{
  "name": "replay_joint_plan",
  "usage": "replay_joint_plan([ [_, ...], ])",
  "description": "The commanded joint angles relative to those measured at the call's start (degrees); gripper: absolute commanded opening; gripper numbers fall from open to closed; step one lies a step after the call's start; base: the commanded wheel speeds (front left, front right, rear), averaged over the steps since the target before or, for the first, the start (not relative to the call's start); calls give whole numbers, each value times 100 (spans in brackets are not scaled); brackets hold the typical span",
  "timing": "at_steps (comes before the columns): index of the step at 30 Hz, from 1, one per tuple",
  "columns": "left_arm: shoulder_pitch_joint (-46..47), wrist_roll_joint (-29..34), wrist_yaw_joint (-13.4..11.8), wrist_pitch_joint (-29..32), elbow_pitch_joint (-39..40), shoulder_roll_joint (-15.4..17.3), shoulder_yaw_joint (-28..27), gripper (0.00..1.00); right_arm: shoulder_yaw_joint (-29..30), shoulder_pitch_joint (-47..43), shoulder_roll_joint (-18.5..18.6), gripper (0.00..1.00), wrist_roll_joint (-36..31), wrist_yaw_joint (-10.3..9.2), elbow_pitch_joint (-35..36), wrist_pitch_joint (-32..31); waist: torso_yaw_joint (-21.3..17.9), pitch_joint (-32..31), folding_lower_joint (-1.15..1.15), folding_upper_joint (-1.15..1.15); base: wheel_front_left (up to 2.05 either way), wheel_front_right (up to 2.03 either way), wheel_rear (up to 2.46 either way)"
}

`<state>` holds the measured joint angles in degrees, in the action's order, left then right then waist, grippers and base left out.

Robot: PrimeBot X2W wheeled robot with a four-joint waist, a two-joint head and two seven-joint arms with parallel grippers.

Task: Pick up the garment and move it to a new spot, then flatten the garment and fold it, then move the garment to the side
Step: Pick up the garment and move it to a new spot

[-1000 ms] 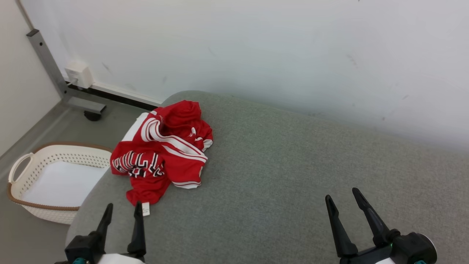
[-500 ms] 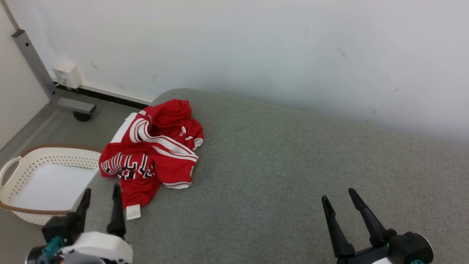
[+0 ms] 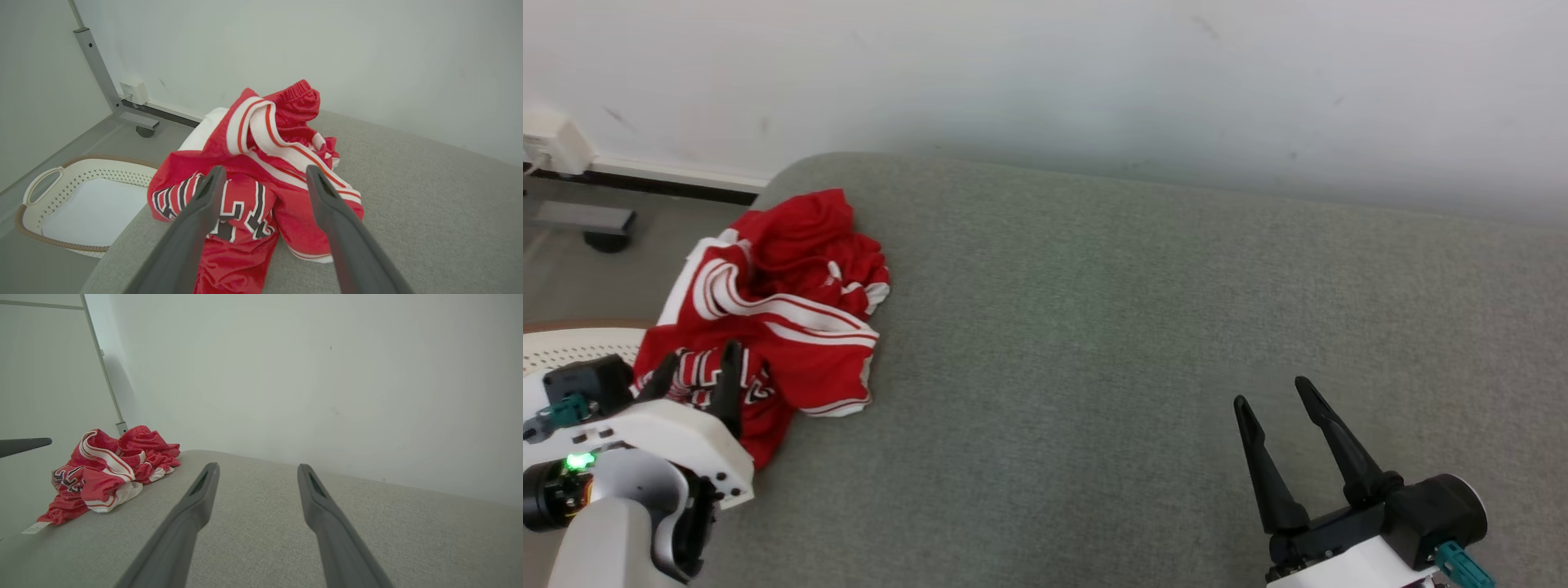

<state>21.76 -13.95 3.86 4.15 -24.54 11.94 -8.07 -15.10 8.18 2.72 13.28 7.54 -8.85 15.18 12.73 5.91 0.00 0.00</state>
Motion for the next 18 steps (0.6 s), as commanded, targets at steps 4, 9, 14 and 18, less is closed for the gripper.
replay_joint_plan([
  [4,305,-74,-29,111,-587,202,-94,100,60,176,28,100,-58,-10,-12,-4,-477,347,0,0,0,0,0],
  [9,609,-173,-75,237,-1493,385,-182,100,96,308,28,100,-82,-10,57,-4,-735,522,0,0,0,0,0],
  [14,827,-325,-79,321,-2418,593,-295,100,62,399,28,100,-21,-10,65,-4,-913,641,0,0,0,0,0],
  [18,961,-356,-6,234,-2958,686,-288,58,59,439,28,100,16,-10,42,-4,-968,668,0,0,0,0,0],
])
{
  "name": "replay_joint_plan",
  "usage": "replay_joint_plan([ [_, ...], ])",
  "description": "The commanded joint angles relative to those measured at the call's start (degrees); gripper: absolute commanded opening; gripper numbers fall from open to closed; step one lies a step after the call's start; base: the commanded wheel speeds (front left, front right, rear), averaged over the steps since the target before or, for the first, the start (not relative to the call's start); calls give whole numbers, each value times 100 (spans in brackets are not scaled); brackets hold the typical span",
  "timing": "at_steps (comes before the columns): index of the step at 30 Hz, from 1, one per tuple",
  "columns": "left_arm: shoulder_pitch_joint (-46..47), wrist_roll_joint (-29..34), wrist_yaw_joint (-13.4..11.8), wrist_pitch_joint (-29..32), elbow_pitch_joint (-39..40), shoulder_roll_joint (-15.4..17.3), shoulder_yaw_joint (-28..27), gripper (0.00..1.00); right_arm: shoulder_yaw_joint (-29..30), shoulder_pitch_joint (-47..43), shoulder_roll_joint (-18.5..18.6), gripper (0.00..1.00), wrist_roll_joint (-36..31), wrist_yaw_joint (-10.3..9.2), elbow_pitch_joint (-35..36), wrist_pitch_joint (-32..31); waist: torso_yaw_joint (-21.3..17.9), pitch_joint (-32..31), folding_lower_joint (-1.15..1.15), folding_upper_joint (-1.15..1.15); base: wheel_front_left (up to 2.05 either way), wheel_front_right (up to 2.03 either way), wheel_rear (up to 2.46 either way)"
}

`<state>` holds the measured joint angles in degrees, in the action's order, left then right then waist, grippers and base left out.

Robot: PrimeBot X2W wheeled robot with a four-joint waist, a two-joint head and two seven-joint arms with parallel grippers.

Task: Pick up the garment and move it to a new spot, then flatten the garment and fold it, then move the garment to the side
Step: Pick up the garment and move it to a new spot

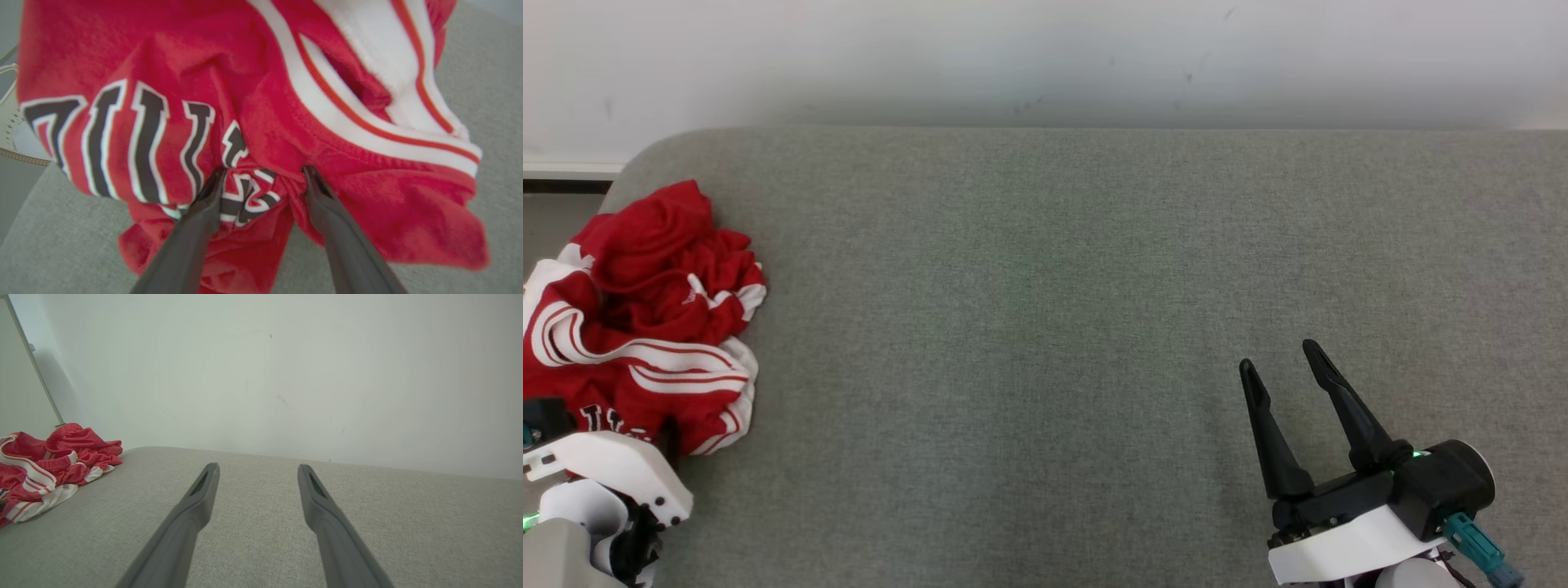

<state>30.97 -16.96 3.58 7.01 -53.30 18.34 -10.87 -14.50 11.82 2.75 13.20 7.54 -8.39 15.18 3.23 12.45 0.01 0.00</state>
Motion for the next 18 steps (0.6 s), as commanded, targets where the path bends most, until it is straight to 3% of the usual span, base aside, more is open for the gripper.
replay_joint_plan([
  [1,83,-69,42,-141,-165,58,-15,31,-4,84,25,100,29,-10,-12,-4,-24,17,-1,0,0,0,0],
  [2,126,-85,64,-229,-261,60,-7,0,2,90,26,100,28,-10,-19,-4,-25,15,-1,0,0,0,0],
  [11,347,-57,244,-850,-781,104,174,0,19,28,25,100,34,-10,-82,-4,64,-240,-1,0,0,0,0],
  [18,389,4,315,-1296,-646,183,351,0,48,-180,25,100,117,-10,-134,-5,188,-706,-1,0,0,0,0],
])
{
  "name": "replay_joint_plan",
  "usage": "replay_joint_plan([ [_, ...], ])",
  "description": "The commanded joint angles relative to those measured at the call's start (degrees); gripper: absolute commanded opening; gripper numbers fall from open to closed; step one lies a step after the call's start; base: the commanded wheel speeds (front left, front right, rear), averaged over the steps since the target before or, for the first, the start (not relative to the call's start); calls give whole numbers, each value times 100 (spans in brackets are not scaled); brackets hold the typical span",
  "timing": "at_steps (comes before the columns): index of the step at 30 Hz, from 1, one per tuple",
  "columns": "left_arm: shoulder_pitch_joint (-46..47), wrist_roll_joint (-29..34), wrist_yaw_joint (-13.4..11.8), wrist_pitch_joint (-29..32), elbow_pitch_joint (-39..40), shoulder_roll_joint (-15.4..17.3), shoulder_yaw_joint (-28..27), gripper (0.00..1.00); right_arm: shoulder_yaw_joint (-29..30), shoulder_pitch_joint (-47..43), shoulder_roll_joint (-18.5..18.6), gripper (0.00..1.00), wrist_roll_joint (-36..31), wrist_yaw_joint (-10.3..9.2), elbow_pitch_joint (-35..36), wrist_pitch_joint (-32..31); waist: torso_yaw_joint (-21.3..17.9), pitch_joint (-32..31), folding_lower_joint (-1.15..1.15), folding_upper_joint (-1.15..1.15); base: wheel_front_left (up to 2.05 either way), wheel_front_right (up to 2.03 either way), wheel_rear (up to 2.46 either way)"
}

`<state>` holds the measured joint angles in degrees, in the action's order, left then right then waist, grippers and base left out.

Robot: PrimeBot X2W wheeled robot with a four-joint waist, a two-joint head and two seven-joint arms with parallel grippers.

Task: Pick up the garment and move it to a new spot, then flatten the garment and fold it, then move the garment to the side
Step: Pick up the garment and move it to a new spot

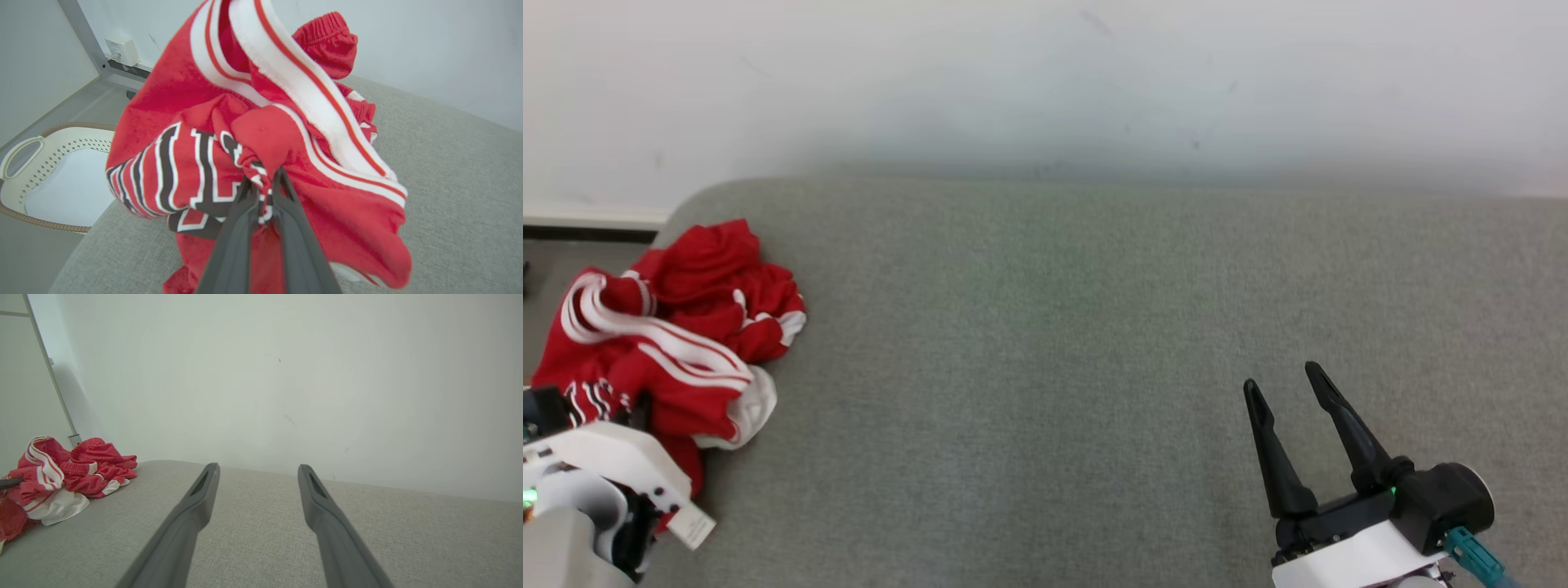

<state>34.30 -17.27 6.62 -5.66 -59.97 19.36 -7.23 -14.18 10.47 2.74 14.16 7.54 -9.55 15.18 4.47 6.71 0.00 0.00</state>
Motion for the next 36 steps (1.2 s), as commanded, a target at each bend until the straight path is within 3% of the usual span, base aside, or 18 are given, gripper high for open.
replay_joint_plan([
  [1,64,69,21,-89,87,115,24,0,27,-75,26,100,43,-10,-25,-5,87,-213,0,0,0,0,0],
  [9,131,134,50,-53,1185,288,275,0,151,-325,27,100,44,-10,-19,-5,206,-701,0,0,0,0,0],
  [16,-130,-21,42,504,3273,66,458,0,306,-408,28,100,7,-10,32,-5,47,-841,0,0,0,0,0],
  [21,-442,-96,-65,1164,5055,-91,636,0,362,-353,28,100,-36,-10,82,-5,-294,-868,0,0,0,0,0],
  [26,-796,-159,-146,1646,6292,-260,873,0,390,-301,28,100,-68,-10,113,-5,-780,-822,0,0,0,0,0],
  [31,-1137,-192,-199,1810,6746,-524,1187,0,415,-260,28,100,-121,-10,119,-5,-1324,-751,0,0,0,0,0],
  [36,-1350,-243,-252,1451,6592,-862,1416,0,490,-237,26,100,-162,-10,135,-5,-1815,-662,0,0,0,0,0],
])
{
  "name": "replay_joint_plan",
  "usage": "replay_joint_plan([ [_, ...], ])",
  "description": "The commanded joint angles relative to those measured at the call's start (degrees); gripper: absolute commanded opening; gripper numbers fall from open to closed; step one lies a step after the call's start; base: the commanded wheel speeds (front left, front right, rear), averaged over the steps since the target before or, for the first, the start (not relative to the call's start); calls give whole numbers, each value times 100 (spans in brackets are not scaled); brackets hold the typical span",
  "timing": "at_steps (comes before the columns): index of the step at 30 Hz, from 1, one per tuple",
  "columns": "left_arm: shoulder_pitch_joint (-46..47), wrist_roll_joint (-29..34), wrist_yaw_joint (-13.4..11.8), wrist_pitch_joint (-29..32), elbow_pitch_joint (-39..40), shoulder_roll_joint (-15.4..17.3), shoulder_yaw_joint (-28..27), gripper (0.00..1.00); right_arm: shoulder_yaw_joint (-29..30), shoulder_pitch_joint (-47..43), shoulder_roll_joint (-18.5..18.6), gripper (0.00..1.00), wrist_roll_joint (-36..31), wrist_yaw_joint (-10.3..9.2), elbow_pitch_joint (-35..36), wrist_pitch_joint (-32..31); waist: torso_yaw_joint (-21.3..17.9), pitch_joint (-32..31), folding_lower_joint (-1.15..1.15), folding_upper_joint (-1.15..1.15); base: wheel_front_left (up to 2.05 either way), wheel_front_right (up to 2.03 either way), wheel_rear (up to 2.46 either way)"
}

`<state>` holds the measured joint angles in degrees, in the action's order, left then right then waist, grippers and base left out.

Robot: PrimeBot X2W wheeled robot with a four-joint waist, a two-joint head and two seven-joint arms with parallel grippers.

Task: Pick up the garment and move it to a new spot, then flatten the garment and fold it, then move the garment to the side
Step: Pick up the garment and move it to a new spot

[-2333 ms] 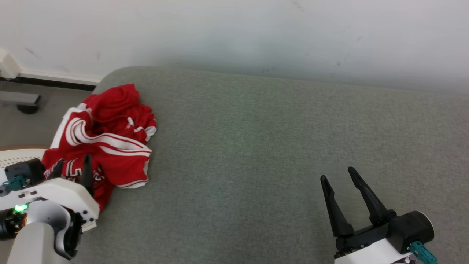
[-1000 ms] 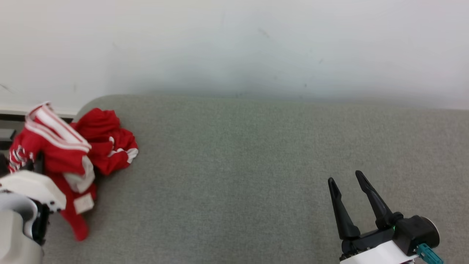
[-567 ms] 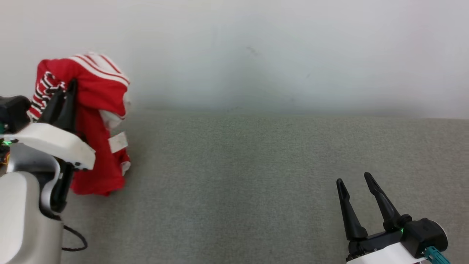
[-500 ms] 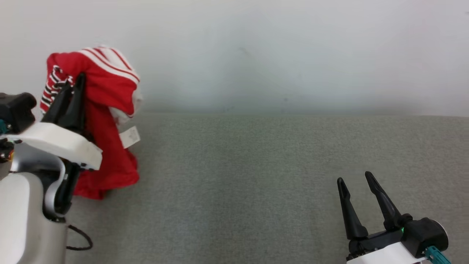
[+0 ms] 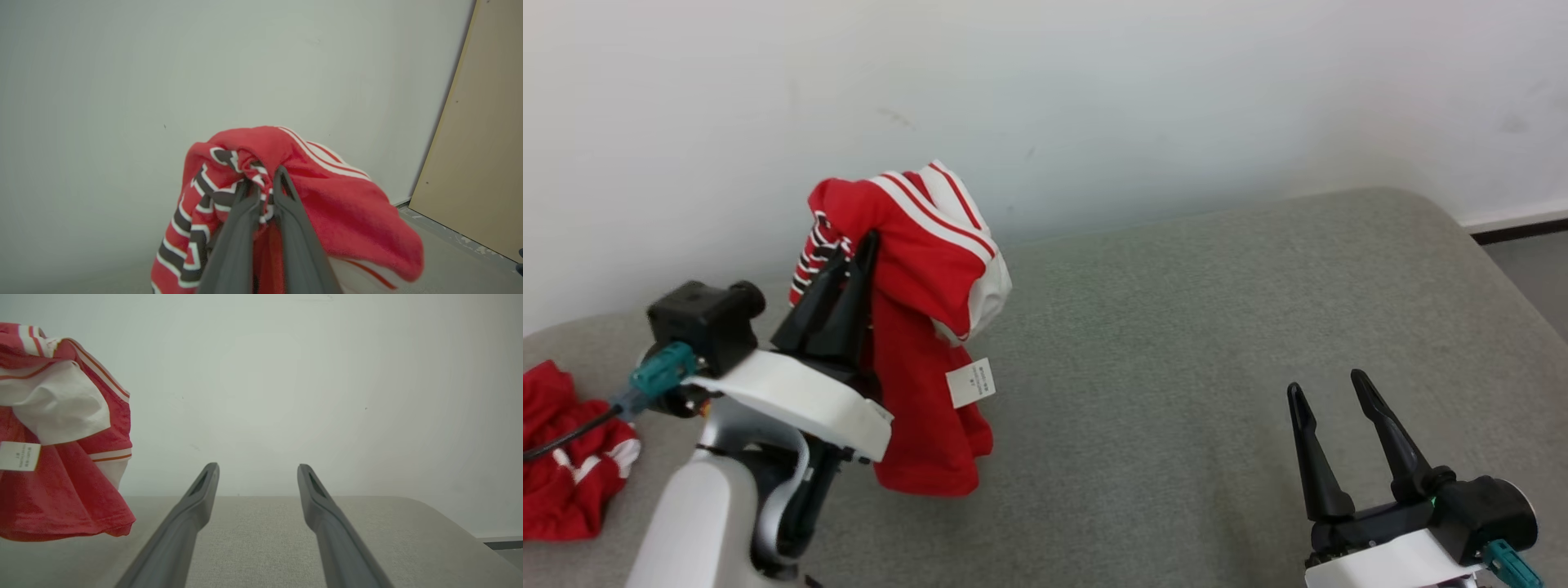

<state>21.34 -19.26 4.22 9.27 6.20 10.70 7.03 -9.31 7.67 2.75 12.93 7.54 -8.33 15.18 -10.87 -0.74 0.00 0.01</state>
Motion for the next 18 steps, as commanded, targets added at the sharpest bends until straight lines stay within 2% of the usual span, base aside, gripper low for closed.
replay_joint_plan([
  [1,-76,-32,-12,-134,-119,-60,38,0,25,39,24,100,-51,-10,18,-5,-358,98,0,-1,0,0,0],
  [7,-169,63,60,-724,-993,-352,399,0,-12,-34,24,100,-99,-10,-35,-5,-743,181,0,-1,0,0,0],
  [13,-146,315,168,-1387,-2446,-504,921,0,-179,73,25,100,-41,-10,-49,-5,-1029,282,0,-1,0,0,0],
  [16,-41,246,221,-1651,-3216,-604,1173,0,-210,57,24,100,-42,-10,-69,-5,-1070,313,0,-1,0,0,0],
  [17,-10,217,234,-1682,-3462,-623,1280,8,-222,41,24,100,-42,-10,-81,-5,-1064,319,0,-1,0,0,0],
  [18,21,165,255,-1714,-3691,-649,1350,29,-253,29,23,100,-44,-10,-110,-5,-1055,323,0,-1,0,0,0],
])
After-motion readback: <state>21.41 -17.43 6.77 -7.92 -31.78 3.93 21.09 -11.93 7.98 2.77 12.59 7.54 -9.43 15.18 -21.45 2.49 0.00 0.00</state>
